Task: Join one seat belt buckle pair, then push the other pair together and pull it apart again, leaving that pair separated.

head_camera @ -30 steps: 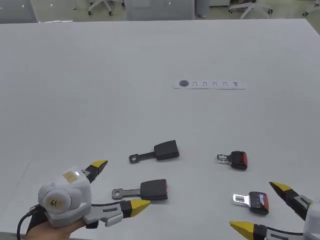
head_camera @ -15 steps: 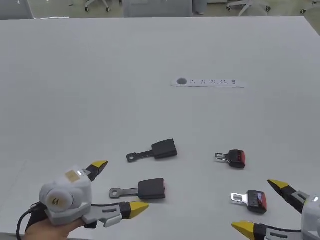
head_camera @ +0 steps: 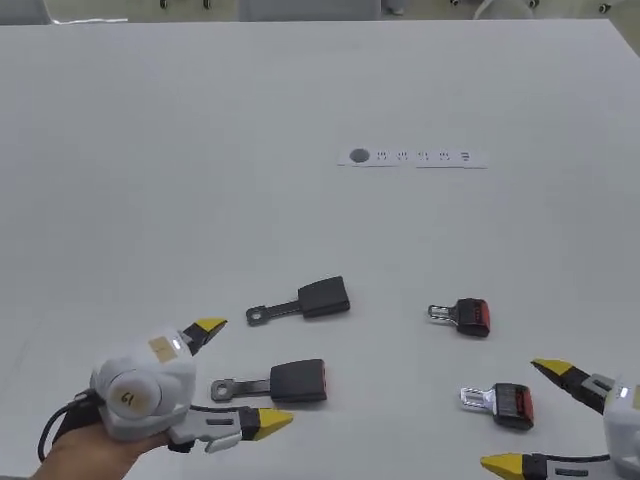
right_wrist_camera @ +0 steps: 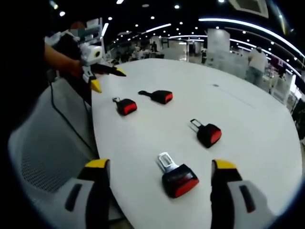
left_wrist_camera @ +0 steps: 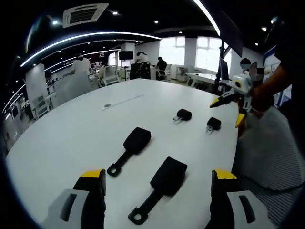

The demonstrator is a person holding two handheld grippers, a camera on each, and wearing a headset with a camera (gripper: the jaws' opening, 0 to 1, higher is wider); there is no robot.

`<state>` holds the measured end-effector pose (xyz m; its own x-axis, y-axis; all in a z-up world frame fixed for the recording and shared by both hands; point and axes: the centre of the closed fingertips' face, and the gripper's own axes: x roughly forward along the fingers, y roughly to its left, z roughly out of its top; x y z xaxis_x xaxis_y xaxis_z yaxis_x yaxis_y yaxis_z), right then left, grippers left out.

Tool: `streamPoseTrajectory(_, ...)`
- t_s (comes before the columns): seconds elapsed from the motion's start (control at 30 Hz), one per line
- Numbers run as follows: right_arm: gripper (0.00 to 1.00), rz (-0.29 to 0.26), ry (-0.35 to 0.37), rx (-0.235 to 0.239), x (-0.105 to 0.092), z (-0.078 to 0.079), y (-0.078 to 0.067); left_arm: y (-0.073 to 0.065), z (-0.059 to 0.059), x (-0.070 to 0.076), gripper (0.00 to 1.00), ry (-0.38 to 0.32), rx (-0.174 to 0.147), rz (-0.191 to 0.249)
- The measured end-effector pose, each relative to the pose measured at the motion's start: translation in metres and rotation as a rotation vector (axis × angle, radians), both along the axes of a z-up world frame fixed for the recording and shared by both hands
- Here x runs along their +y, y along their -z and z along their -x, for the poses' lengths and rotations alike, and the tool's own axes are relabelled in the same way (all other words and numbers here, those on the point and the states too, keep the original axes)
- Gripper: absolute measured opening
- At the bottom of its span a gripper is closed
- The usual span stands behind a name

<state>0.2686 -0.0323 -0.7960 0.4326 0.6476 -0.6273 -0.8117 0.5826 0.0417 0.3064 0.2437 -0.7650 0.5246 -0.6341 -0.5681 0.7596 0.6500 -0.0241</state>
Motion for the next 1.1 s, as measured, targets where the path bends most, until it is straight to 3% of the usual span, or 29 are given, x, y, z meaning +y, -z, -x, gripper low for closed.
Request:
streamPoseTrajectory(0.13,0.86,0.023,-0.031,0.026,-0.006,-0.002,0.011,0.011,-0.001,-0.003,0.89,0.043,0.014,-0.038)
streamPoseTrajectory(0.2,0.82,0.039,-0.056,0.072,-0.008,0.001,0.018,0.017,-0.003,-0.006,0.88,0.047,0.029,-0.039)
streamPoseTrajectory(0.4,0.79,0.077,-0.1,0.099,-0.014,-0.002,0.032,0.035,-0.007,-0.016,0.83,0.08,0.062,-0.059)
streamPoseTrajectory(0.57,0.75,0.117,-0.146,0.118,-0.019,-0.005,0.041,0.05,-0.01,-0.023,0.72,0.129,0.09,-0.088)
streamPoseTrajectory(0.83,0.69,0.145,-0.198,0.139,-0.024,-0.014,0.048,0.078,-0.007,-0.028,0.63,0.233,0.139,-0.16)
streamPoseTrajectory(0.97,0.63,0.2,-0.267,0.152,-0.028,-0.01,0.057,0.089,-0.001,-0.026,0.57,0.302,0.146,-0.222)
streamPoseTrajectory(1.0,0.62,0.211,-0.28,0.153,-0.028,-0.009,0.059,0.088,-0.009,-0.025,0.57,0.323,0.088,-0.239)
streamPoseTrajectory(1.03,0.61,0.218,-0.283,0.139,-0.028,-0.009,0.059,0.089,-0.006,-0.025,0.57,0.31,0.123,-0.217)
streamPoseTrajectory(1.1,0.59,0.23,-0.314,0.125,-0.027,-0.01,0.058,0.089,-0.008,-0.023,0.55,0.317,0.122,-0.225)
